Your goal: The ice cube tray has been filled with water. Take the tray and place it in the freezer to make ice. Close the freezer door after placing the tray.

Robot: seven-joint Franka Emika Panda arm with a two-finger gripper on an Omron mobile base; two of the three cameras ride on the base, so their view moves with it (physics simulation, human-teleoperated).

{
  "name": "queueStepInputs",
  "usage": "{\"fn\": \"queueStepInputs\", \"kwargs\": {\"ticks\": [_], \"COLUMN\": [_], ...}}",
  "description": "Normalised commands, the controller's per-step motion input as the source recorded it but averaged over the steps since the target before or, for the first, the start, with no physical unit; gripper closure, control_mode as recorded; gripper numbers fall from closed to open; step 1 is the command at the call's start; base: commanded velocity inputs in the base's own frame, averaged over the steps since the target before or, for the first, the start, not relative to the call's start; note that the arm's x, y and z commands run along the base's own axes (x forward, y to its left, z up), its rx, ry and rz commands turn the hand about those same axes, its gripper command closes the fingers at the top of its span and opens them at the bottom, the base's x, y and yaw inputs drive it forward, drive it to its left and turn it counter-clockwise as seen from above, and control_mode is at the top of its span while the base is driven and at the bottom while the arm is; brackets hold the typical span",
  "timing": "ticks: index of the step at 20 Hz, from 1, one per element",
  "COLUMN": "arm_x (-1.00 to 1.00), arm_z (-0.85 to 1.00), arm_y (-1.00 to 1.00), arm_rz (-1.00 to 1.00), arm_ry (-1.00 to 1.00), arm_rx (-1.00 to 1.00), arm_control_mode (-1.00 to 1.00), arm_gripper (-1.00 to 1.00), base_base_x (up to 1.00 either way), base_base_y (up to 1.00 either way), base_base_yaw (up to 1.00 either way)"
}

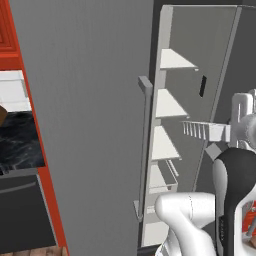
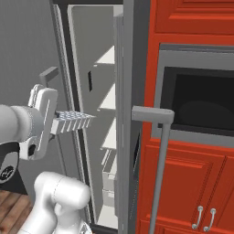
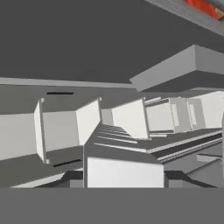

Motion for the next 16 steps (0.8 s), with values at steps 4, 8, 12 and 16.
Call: {"fn": "queueStepInputs", "kwargs": {"ticks": [4, 8, 12, 16], "arm_x": [0.02, 0.14, 0.19, 0.2], "arm_z": [-0.1, -0.2, -0.18, -0.21], "arm_y": [0.0, 0.0, 0.0, 0.0], "arm_rz": [0.11, 0.01, 0.0, 0.0], "arm_ry": [-0.1, -0.03, 0.0, -0.01], "arm_rx": [-0.06, -0.08, -0.09, -0.11], "arm_control_mode": [-1.0, -1.0, -1.0, -1.0], "arm_gripper": [1.0, 1.0, 1.0, 1.0], "base_base_x": [0.0, 0.0, 0.0, 0.0], "base_base_y": [0.0, 0.0, 0.0, 0.0], "base_base_yaw": [0.0, 0.0, 0.0, 0.0]}}
